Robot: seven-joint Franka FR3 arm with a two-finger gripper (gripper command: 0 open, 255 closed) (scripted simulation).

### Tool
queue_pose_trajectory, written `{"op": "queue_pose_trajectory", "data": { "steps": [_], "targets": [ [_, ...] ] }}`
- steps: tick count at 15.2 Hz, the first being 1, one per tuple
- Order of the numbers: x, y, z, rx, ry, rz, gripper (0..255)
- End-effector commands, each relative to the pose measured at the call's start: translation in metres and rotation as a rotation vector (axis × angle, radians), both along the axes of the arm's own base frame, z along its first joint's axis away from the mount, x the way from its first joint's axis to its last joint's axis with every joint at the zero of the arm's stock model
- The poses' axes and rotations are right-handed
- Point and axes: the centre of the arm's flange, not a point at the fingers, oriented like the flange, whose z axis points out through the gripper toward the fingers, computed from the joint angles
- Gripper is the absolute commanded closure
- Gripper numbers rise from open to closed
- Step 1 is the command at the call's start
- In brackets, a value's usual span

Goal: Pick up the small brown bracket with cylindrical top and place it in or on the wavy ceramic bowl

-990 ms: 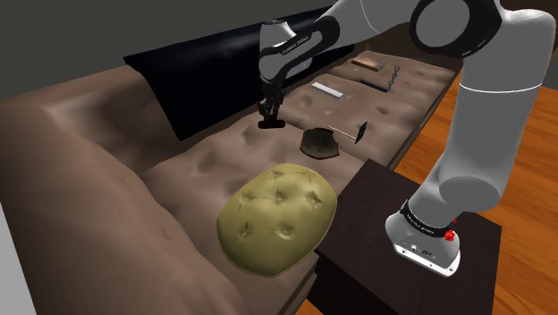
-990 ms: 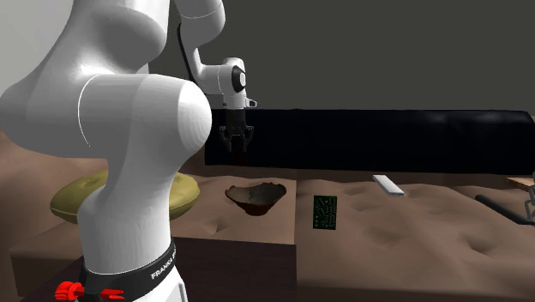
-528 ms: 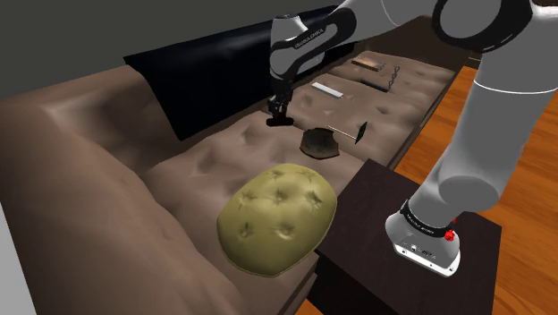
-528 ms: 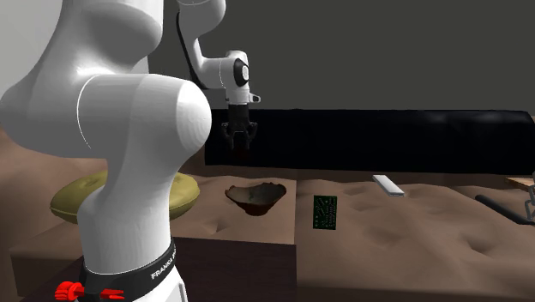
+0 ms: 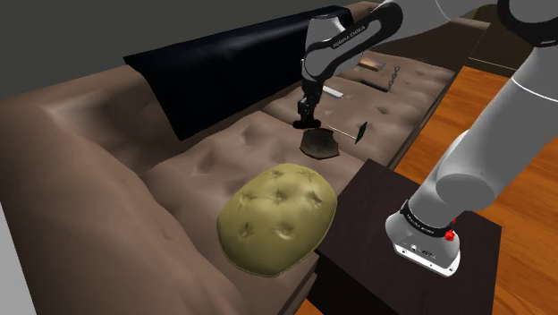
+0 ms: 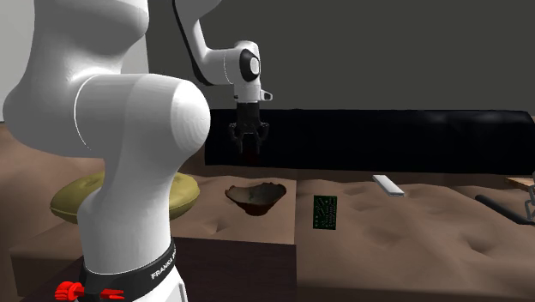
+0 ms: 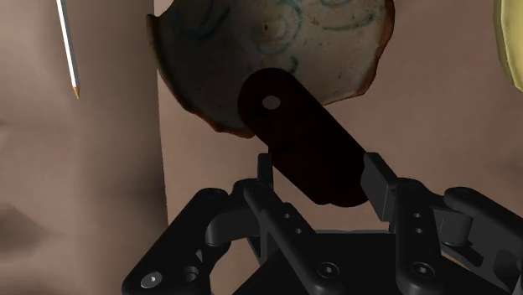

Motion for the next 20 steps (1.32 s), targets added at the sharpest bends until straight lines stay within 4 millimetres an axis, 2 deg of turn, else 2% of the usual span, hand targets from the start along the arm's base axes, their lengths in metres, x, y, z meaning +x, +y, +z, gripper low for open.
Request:
{"op": "queue_pose_trajectory", "data": {
  "steps": [1, 4, 19, 20],
  "targets": [
    [-0.021, -0.012, 0.0, 0.0, -0.001, 0.001, 255],
    [-0.056, -0.033, 0.002, 0.0, -0.001, 0.001, 255],
    [-0.056, -0.033, -0.077, 0.0, -0.001, 0.001, 255],
    [-0.056, -0.033, -0.077, 0.0, -0.001, 0.001, 255]
  ]
}}
